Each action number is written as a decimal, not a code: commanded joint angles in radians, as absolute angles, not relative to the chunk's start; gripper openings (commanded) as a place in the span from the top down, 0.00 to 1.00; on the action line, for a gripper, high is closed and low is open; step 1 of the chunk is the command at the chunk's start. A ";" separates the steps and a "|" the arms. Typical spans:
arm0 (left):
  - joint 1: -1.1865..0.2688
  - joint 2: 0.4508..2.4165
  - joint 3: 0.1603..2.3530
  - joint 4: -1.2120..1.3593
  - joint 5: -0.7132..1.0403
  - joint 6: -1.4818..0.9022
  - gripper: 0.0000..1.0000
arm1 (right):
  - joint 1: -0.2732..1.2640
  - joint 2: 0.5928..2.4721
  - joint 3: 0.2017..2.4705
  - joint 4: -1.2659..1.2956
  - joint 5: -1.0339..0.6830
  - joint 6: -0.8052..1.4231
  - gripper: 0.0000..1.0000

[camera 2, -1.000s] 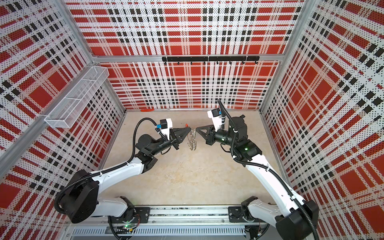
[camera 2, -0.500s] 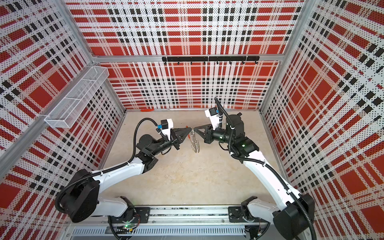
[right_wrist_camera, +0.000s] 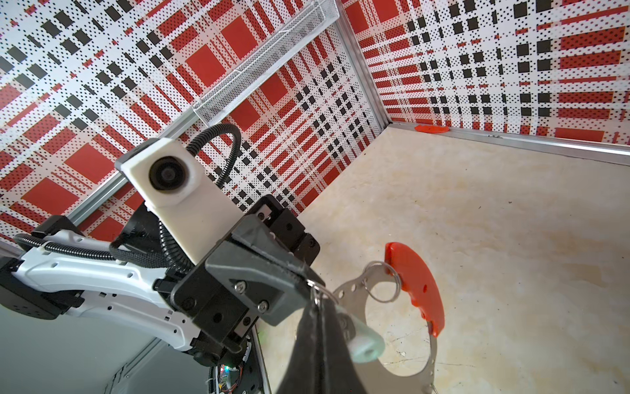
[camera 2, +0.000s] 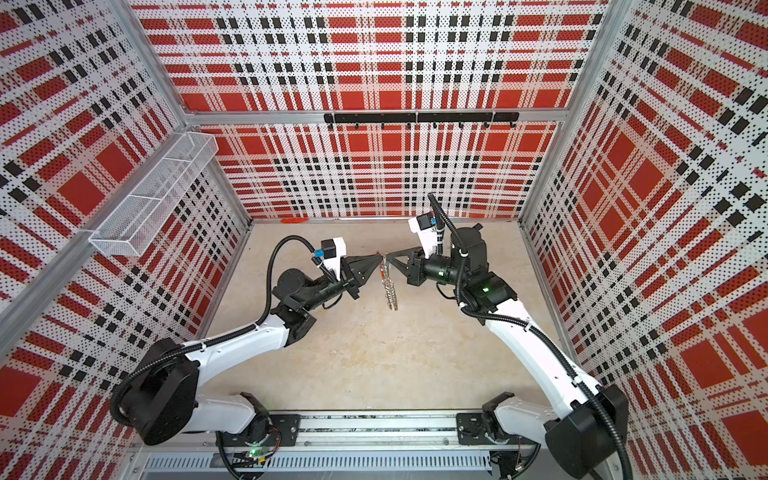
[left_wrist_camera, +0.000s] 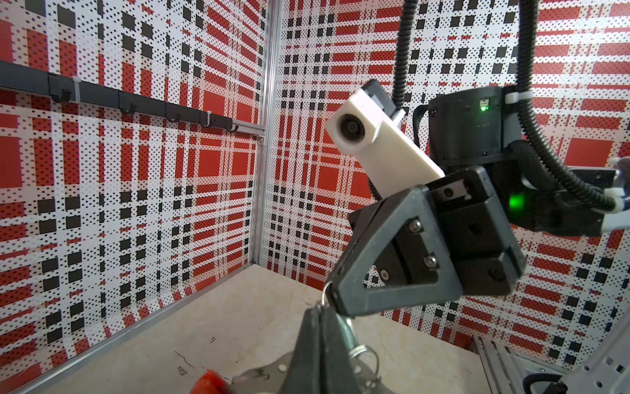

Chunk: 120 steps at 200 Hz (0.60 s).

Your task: Put the keys on the keyring

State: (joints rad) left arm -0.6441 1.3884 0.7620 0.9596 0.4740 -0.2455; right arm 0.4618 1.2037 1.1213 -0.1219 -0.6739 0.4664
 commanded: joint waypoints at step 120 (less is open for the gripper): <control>-0.657 1.350 0.744 1.080 0.508 -0.195 1.00 | 0.432 1.280 1.194 -0.179 -0.701 0.598 1.00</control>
